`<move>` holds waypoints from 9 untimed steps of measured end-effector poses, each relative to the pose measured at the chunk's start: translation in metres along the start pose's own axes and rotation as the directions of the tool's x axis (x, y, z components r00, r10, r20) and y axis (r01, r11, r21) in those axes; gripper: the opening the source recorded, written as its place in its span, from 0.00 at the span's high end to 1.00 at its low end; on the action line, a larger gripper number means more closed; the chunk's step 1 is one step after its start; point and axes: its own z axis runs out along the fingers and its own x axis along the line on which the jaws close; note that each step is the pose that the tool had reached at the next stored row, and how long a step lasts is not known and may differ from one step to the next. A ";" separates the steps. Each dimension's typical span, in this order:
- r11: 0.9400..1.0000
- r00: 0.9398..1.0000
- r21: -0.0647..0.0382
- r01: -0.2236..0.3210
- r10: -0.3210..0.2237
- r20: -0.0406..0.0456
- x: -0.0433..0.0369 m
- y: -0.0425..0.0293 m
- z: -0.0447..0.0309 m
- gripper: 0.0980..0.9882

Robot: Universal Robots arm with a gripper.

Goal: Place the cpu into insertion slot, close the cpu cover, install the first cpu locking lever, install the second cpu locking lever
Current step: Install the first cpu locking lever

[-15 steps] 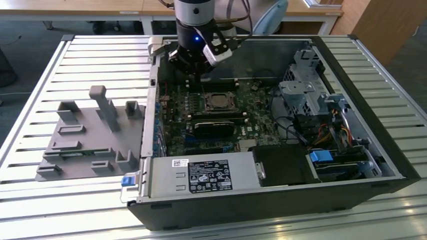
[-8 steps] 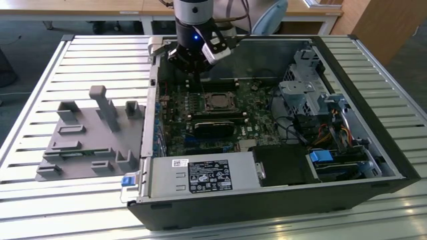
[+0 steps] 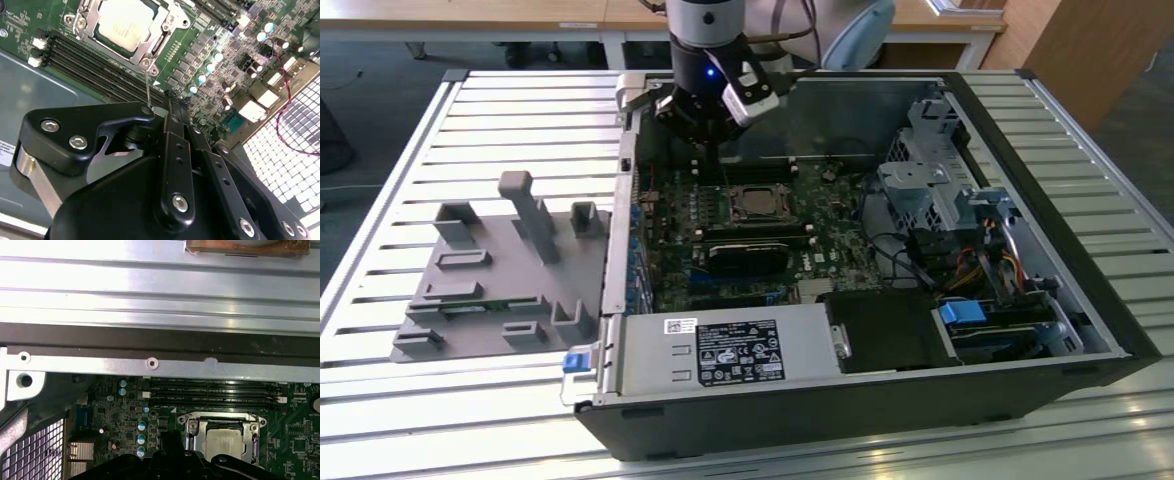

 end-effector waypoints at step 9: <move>1.000 1.000 0.000 0.000 0.000 0.000 -0.0038 0.0042 0.0012 0.99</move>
